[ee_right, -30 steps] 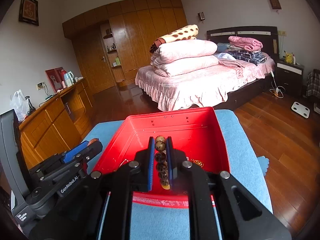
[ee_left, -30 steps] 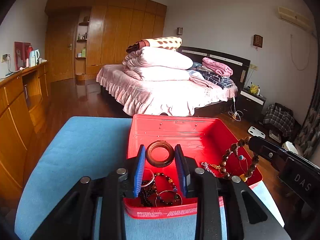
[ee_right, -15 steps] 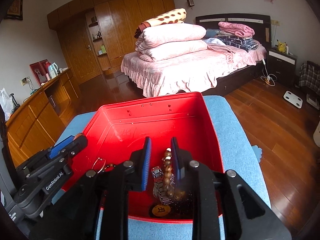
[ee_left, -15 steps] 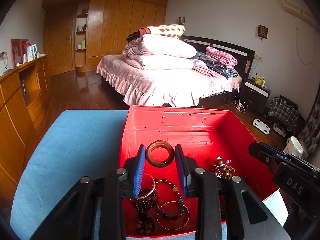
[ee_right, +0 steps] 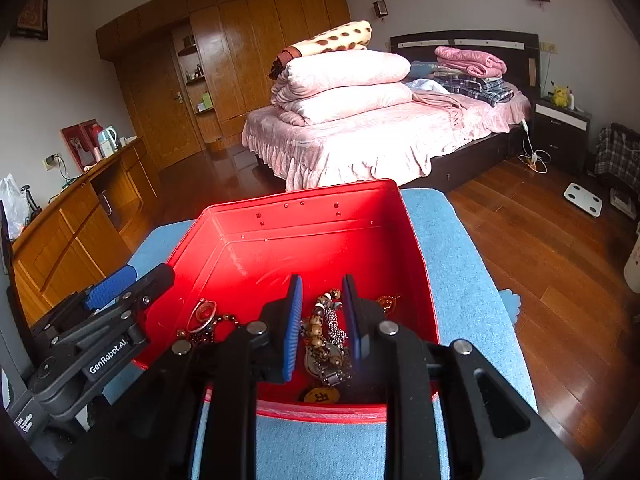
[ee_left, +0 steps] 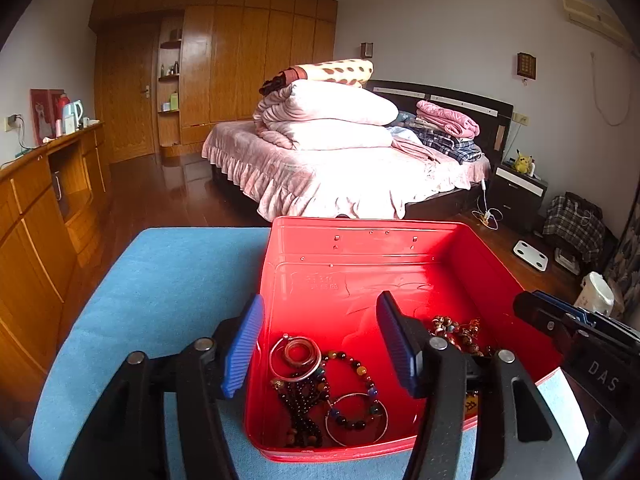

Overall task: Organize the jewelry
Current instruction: 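Open both tools to release the pieces and withdraw from the tin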

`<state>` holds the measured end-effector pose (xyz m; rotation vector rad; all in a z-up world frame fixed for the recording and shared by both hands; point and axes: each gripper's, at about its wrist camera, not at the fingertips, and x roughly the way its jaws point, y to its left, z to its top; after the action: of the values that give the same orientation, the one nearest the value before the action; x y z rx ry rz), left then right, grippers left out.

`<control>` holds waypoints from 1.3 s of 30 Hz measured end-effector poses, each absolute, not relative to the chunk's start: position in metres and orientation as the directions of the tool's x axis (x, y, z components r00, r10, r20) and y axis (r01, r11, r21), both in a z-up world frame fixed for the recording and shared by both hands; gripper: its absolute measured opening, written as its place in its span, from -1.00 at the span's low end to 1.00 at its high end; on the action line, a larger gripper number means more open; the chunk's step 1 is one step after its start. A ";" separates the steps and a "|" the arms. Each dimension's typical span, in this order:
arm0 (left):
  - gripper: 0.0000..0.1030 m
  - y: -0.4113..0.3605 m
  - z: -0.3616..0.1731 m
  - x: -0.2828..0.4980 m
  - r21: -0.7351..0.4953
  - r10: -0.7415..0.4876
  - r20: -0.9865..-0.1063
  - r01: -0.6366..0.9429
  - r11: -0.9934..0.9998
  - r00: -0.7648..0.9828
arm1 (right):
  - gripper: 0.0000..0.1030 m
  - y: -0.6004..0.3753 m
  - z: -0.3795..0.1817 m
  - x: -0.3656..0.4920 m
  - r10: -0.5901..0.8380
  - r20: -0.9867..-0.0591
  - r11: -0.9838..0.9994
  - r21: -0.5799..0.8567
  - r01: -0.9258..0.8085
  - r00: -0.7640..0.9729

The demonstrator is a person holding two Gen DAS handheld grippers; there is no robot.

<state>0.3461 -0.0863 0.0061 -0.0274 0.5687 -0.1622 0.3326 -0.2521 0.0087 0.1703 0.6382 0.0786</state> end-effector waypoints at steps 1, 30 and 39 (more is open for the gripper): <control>0.16 -0.085 0.006 0.345 -0.070 -0.159 -0.533 0.144 0.987 0.831 | -0.60 -0.250 0.009 0.331 0.123 -0.585 0.984 0.175 -0.024 0.801; 0.17 -0.083 0.004 0.298 -0.032 -0.138 -0.535 0.144 0.989 0.834 | -0.60 -0.231 -0.003 0.285 0.128 -0.598 0.990 0.126 -0.066 0.791; 0.17 -0.079 -0.001 0.277 -0.046 -0.136 -0.533 0.132 0.990 0.835 | -0.60 -0.229 -0.006 0.264 0.135 -0.590 0.990 0.118 -0.080 0.796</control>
<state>0.2766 -0.0789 -0.0015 -0.0074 0.5652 -0.1415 0.2639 -0.2294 -0.0055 0.0884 0.6405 0.1158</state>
